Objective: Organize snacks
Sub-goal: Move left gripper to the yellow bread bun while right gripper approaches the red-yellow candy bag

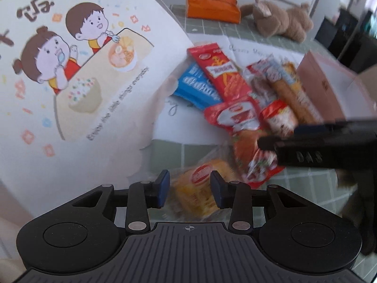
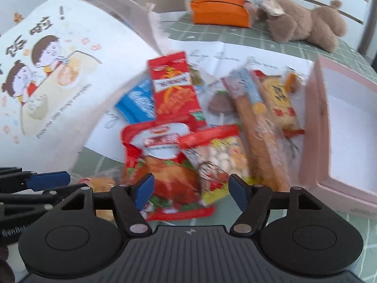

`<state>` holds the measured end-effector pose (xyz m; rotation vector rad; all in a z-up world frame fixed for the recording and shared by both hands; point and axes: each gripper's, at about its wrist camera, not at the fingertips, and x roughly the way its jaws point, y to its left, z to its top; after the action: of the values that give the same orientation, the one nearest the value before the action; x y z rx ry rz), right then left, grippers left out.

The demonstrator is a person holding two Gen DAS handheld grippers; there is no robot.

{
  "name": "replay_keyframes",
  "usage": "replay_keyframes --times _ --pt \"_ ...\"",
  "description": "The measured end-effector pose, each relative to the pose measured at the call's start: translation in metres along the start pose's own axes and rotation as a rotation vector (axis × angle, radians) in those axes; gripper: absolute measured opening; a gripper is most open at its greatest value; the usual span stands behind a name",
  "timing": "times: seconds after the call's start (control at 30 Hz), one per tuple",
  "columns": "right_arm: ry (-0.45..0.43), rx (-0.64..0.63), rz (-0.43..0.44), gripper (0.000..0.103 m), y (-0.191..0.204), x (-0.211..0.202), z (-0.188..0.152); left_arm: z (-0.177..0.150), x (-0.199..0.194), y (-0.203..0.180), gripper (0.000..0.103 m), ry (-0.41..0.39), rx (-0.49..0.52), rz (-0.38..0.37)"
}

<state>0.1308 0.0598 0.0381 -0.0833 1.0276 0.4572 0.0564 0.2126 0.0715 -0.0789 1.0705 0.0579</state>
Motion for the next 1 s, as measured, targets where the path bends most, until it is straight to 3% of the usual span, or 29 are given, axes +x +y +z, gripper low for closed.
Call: replay_keyframes --times 0.23,0.37,0.4,0.47,0.7,0.83,0.9,1.0 --pt "0.045 -0.081 -0.021 0.071 0.015 0.02 0.004 -0.007 0.003 -0.002 0.043 0.091 0.043 -0.029" --pt "0.105 -0.084 -0.013 0.065 0.008 0.016 -0.003 -0.008 0.01 -0.007 0.043 0.139 0.054 -0.071" --pt "0.12 -0.081 -0.027 0.056 0.004 0.015 -0.005 -0.008 0.01 -0.008 0.043 0.132 0.06 -0.075" --pt "0.154 -0.055 -0.053 0.052 -0.009 0.013 -0.015 -0.006 0.011 -0.011 0.043 0.114 0.057 -0.092" --pt "0.039 -0.002 -0.047 0.052 -0.045 -0.026 -0.042 0.008 0.022 -0.018 0.043 0.049 -0.075 -0.26" --pt "-0.061 -0.007 -0.056 0.052 -0.051 -0.045 -0.036 0.005 0.018 -0.037 0.041 0.042 0.064 -0.209" --pt "-0.084 -0.043 -0.056 0.058 -0.046 -0.046 -0.027 0.002 0.014 -0.041 0.041 0.053 0.118 -0.182" --pt "-0.089 -0.045 -0.042 0.06 -0.038 -0.033 -0.01 0.001 0.002 -0.035 0.041 0.041 0.122 -0.163"
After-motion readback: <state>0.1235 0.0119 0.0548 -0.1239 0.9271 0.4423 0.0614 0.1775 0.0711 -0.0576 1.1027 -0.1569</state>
